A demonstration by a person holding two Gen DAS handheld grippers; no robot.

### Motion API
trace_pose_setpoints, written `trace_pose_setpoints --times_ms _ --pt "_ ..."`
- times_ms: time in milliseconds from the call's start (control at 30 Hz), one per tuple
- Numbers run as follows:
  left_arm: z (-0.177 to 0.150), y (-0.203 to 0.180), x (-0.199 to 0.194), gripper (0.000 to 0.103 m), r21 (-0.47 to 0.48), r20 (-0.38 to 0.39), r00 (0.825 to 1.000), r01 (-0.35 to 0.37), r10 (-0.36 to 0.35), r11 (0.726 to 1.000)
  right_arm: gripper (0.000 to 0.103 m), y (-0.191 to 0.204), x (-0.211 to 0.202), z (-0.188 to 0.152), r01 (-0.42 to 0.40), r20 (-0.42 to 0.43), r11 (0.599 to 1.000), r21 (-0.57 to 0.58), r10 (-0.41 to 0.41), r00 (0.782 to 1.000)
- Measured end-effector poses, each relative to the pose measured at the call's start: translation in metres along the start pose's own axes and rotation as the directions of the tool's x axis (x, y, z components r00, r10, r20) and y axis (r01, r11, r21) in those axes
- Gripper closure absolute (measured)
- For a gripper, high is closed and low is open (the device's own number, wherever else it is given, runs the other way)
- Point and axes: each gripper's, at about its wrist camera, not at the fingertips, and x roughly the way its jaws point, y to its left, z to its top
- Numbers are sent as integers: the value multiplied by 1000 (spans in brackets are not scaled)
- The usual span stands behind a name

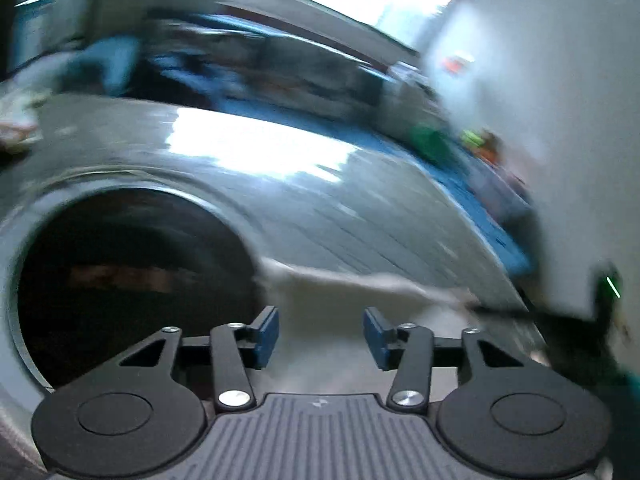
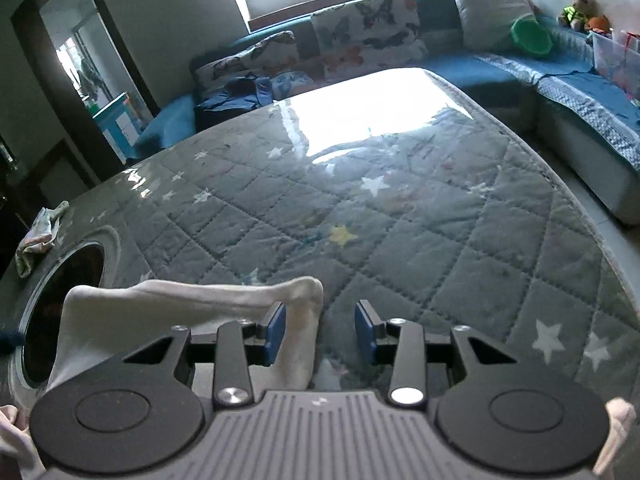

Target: Fold clothes

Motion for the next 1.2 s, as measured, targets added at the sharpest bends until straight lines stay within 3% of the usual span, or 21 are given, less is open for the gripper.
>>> trace_pose_setpoints --times_ms 100,200,367,467,500,533,600,633,667,733,867,1033,1133,1200 --pt "16 15 23 48 -79 -19 996 -88 87 993 64 2 4 2 -4 2 1000 -8 4 1000" --pt "25 21 40 42 -98 -29 993 -118 116 988 65 7 7 4 -7 0 1000 -25 7 1000" --pt "34 22 58 37 -133 -59 994 -95 88 987 66 11 11 9 -35 -8 999 -15 35 999" --pt "36 21 68 38 -136 -82 994 -77 66 988 74 15 13 11 -38 -12 999 -26 38 999" --pt "37 22 71 41 -140 -91 994 -69 57 988 78 16 14 12 -38 -14 999 -31 38 999" --pt "37 24 73 53 -147 -99 994 -60 45 987 81 17 15 12 -36 -15 999 -35 36 999" --pt "38 26 78 65 -155 -117 993 -40 22 987 88 19 16 13 -37 -18 998 -43 36 999" --pt "37 26 79 79 -153 -122 992 -28 9 988 90 20 16 14 -37 -18 998 -48 36 999" --pt "36 26 80 82 -149 -126 992 -16 -2 989 92 21 16 15 -39 -19 998 -54 38 999" --pt "34 26 76 93 -142 -100 995 -4 -10 990 93 26 16 17 -37 -18 997 -74 36 999" --pt "35 26 53 94 -101 39 999 13 -9 995 94 37 8 25 -32 49 993 -115 37 998" --pt "42 38 28 94 -95 224 975 31 -9 995 96 58 -4 46 -43 205 989 -140 71 976" --pt "48 43 45 92 -76 150 984 -85 96 993 91 73 12 57 5 204 984 -176 32 979" --pt "50 47 51 90 -65 142 978 -145 153 987 83 81 24 59 39 184 979 -199 -1 983"
